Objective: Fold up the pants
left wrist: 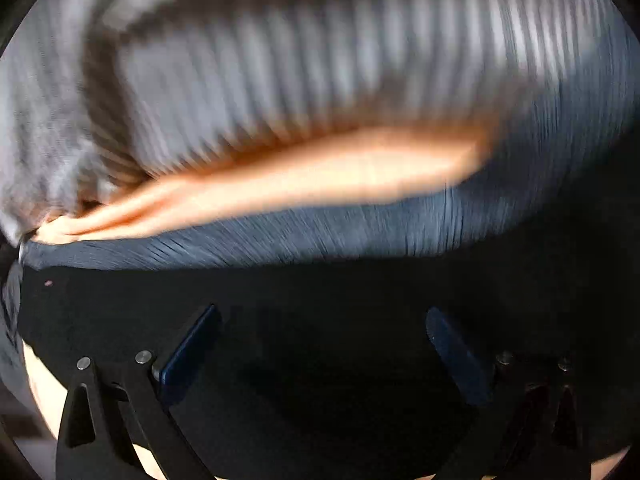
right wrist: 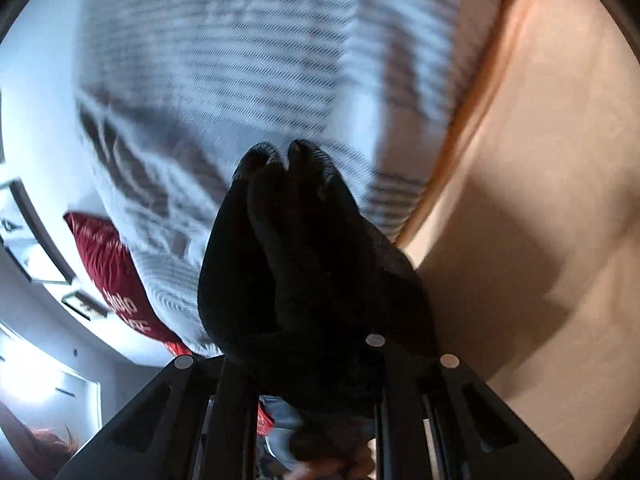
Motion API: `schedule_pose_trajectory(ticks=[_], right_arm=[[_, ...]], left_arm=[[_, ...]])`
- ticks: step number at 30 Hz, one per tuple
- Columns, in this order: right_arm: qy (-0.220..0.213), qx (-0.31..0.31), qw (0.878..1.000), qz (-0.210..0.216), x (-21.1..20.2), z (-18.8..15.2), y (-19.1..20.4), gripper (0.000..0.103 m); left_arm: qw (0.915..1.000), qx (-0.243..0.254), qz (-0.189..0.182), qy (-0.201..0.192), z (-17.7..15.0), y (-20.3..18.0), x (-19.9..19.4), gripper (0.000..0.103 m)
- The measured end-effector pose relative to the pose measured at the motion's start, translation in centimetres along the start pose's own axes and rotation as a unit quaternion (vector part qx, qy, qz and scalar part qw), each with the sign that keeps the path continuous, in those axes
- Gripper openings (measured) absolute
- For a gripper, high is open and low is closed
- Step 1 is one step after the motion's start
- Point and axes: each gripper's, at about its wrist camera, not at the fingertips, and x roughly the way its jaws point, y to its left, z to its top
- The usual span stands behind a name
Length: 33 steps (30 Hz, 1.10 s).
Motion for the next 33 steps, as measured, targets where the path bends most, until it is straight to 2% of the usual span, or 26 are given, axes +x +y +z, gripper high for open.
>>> schedule_pose_trajectory(ticks=[1,3,6,8,11,14,16,19,20,22,23,25,26,27,29,31,33], right_arm=[[0.005,-0.005,1.0,-0.012,0.7,-0.5,0.6,0.017],[0.013,-0.017,1.0,-0.022,1.8,-1.4,1.4,0.017],[0.017,-0.046,0.998,-0.039,3.3,-2.9,3.5,0.017],[0.026,-0.071,0.995,-0.061,4.7,-4.0,4.7,0.017],[0.043,-0.122,0.987,-0.098,7.7,-6.4,6.9,0.017],[0.063,-0.163,0.975,-0.134,11.8,-9.4,8.1,0.018],[0.076,-0.191,0.964,-0.167,14.7,-11.7,8.0,0.018],[0.092,-0.235,0.939,-0.233,19.8,-16.0,6.9,0.018],[0.098,-0.255,0.927,-0.258,21.6,-17.7,6.3,0.02],[0.113,-0.3,0.897,-0.304,24.6,-20.8,5.4,0.024],[0.124,-0.329,0.876,-0.332,26.2,-22.6,4.9,0.026],[0.122,-0.366,0.846,-0.368,27.6,-24.8,4.9,0.034],[0.12,-0.377,0.838,-0.375,27.9,-25.2,5.2,0.048],[0.123,-0.384,0.834,-0.376,28.3,-25.4,5.7,0.062],[0.131,-0.393,0.832,-0.37,28.8,-26.1,7.0,0.078],[0.14,-0.4,0.837,-0.346,28.8,-26.7,8.8,0.078],[0.151,-0.389,0.854,-0.311,28.2,-26.9,10.8,0.078]], left_arm=[[0.9999,-0.009,-0.01,-0.008,-0.1,0.4,0.0,0.103],[0.9987,-0.026,-0.043,0.009,0.2,1.9,-0.4,0.103],[0.9969,-0.043,-0.065,-0.01,0.0,5.7,-2.4,0.103],[0.9968,-0.049,-0.054,-0.031,-0.2,9.5,-4.1,0.103],[0.996,-0.075,-0.015,-0.046,-0.7,16.6,-5.8,0.103],[0.9932,-0.11,0.012,-0.037,-2.1,24.1,-6.0,0.103],[0.992,-0.12,0.027,-0.028,-3.3,27.2,-5.4,0.103],[0.9898,-0.133,0.048,-0.015,-5.2,30.5,-4.4,0.103],[0.9888,-0.14,0.05,-0.011,-6.1,31.5,-3.9,0.103],[0.9864,-0.156,0.052,0.002,-7.5,33.5,-3.4,0.103],[0.9857,-0.16,0.052,0.007,-8.1,33.7,-3.7,0.103],[0.9843,-0.168,0.053,0.016,-9.0,34.8,-3.4,0.103],[0.984,-0.169,0.053,0.017,-9.3,35.2,-3.4,0.103],[0.9836,-0.171,0.055,0.017,-9.5,35.8,-3.5,0.103],[0.9832,-0.174,0.053,0.017,-9.4,36.8,-3.4,0.103],[0.9826,-0.179,0.049,0.014,-9.5,38.0,-3.5,0.103],[0.9832,-0.177,0.041,0.018,-9.3,38.2,-3.4,0.103]])
